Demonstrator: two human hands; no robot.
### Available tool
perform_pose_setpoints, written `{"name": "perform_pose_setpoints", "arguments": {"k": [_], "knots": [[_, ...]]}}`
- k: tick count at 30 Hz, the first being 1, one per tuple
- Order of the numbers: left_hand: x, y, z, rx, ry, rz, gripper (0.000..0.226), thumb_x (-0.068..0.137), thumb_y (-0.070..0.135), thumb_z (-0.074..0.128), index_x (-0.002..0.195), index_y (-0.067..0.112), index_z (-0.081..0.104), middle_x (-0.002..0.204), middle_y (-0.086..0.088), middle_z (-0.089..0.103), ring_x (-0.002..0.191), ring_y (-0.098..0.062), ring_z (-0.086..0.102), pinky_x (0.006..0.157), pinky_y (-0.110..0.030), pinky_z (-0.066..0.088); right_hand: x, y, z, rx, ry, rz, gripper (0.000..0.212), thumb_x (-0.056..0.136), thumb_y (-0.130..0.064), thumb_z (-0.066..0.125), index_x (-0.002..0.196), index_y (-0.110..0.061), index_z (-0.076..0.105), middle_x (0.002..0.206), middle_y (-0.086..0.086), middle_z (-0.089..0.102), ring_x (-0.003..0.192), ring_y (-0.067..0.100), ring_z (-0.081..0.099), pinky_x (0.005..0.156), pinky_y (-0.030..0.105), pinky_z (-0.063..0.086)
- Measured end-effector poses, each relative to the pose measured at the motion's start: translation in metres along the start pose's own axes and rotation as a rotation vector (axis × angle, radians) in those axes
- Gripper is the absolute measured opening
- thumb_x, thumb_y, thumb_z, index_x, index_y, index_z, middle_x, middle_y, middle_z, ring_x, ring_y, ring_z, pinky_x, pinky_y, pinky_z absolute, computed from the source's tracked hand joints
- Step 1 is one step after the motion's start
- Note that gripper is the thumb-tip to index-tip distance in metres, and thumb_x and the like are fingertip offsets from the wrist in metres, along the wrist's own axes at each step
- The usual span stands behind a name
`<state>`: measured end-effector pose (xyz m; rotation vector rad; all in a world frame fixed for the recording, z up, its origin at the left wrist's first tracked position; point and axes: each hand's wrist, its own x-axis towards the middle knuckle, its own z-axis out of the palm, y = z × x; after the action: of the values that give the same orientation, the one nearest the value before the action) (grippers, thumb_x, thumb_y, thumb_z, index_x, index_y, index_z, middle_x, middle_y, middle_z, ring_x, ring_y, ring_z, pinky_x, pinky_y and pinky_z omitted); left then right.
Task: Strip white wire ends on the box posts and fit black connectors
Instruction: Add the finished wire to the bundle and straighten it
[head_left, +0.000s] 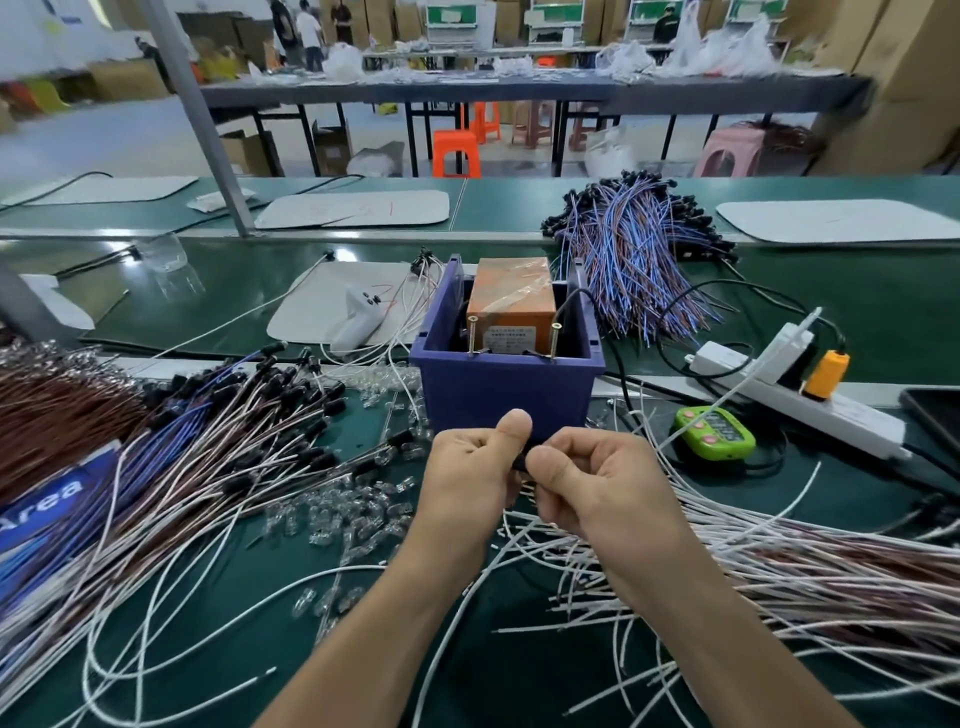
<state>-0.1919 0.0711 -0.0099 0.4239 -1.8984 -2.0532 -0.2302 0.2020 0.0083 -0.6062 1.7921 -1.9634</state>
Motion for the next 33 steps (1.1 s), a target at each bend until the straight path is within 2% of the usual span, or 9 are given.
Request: {"name": "perform_pose_setpoints", "arguments": {"k": [4,8,12,16,20,23,26,29,33], "knots": [[-0.002,0.002,0.004,-0.03,0.005,0.017,0.073,0.089,0.045,0.064,0.062,-0.017,0.037,0.058,-0.025,0.044,0.054,-0.039,0.037,0.052,-0.062,0.039,0.001,0.001,-0.001,0.068,-0.022,0.017,0.035,0.098,-0.003,0.064,0.065,-0.016,0.071,0.054,0.01,0.056,0.045,0.011,0.046,0.044,0.016,0.036],[-0.001,0.009,-0.012,0.312,0.175,0.327,0.065,0.098,0.042,0.062,0.047,0.014,0.033,0.044,0.012,0.029,0.042,-0.009,0.025,0.042,-0.025,0.024,0.004,0.004,-0.005,0.06,-0.052,0.133,0.036,0.097,-0.003,0.064,0.064,-0.016,0.07,0.056,0.011,0.057,0.047,0.011,0.048,0.045,0.015,0.038],[0.012,0.012,-0.04,0.459,0.333,0.34,0.064,0.095,0.056,0.05,0.057,0.005,0.039,0.04,0.007,0.027,0.04,-0.012,0.023,0.044,-0.029,0.021,0.007,0.004,-0.014,0.006,-0.026,0.189,0.031,0.097,-0.003,0.064,0.069,-0.014,0.067,0.057,0.012,0.058,0.053,0.019,0.04,0.046,0.02,0.029],[0.016,-0.001,-0.035,0.843,0.341,0.196,0.042,0.096,0.053,0.058,0.058,0.035,0.057,0.043,0.012,0.048,0.041,-0.014,0.038,0.047,-0.03,0.026,0.006,0.001,-0.012,-0.07,-0.151,0.204,0.025,0.096,-0.004,0.066,0.072,-0.011,0.067,0.056,0.01,0.058,0.046,0.012,0.044,0.044,0.018,0.033],[0.022,-0.008,-0.017,0.539,0.165,0.024,0.021,0.078,0.046,0.082,0.066,0.034,0.07,0.057,0.02,0.066,0.053,0.002,0.061,0.058,-0.012,0.047,0.001,0.002,-0.006,-0.148,-0.221,0.225,0.023,0.094,-0.002,0.067,0.072,-0.008,0.065,0.055,0.009,0.058,0.047,0.015,0.041,0.045,0.02,0.032],[0.021,-0.003,-0.023,0.346,0.055,-0.081,0.025,0.069,0.023,0.092,0.086,0.032,0.076,0.077,0.014,0.078,0.076,-0.002,0.075,0.081,-0.03,0.061,0.001,0.0,-0.009,-0.13,-0.206,0.233,0.023,0.095,-0.003,0.067,0.072,-0.009,0.066,0.056,0.01,0.058,0.047,0.014,0.043,0.045,0.019,0.033],[0.023,0.006,-0.055,0.769,0.27,0.032,0.02,0.077,0.017,0.086,0.085,0.035,0.081,0.076,0.019,0.077,0.075,-0.002,0.073,0.083,-0.026,0.059,0.001,0.0,-0.013,-0.113,-0.217,0.233,0.02,0.095,-0.002,0.067,0.076,-0.007,0.067,0.057,0.009,0.057,0.047,0.01,0.049,0.046,0.016,0.036],[0.022,0.022,-0.084,1.252,0.429,0.008,0.021,0.082,0.024,0.079,0.082,0.045,0.079,0.075,0.013,0.073,0.066,-0.015,0.059,0.065,-0.026,0.048,0.002,0.004,-0.013,-0.114,-0.218,0.231,0.022,0.094,-0.002,0.068,0.074,-0.009,0.068,0.057,0.009,0.058,0.048,0.011,0.049,0.046,0.016,0.035],[0.022,0.033,-0.101,1.475,0.304,-0.176,0.019,0.083,0.03,0.075,0.081,0.048,0.077,0.064,0.018,0.057,0.061,-0.011,0.05,0.056,-0.024,0.036,0.003,0.008,-0.013,-0.125,-0.22,0.234,0.027,0.095,-0.004,0.069,0.07,-0.017,0.071,0.058,0.011,0.059,0.054,0.02,0.042,0.046,0.019,0.031]]}}
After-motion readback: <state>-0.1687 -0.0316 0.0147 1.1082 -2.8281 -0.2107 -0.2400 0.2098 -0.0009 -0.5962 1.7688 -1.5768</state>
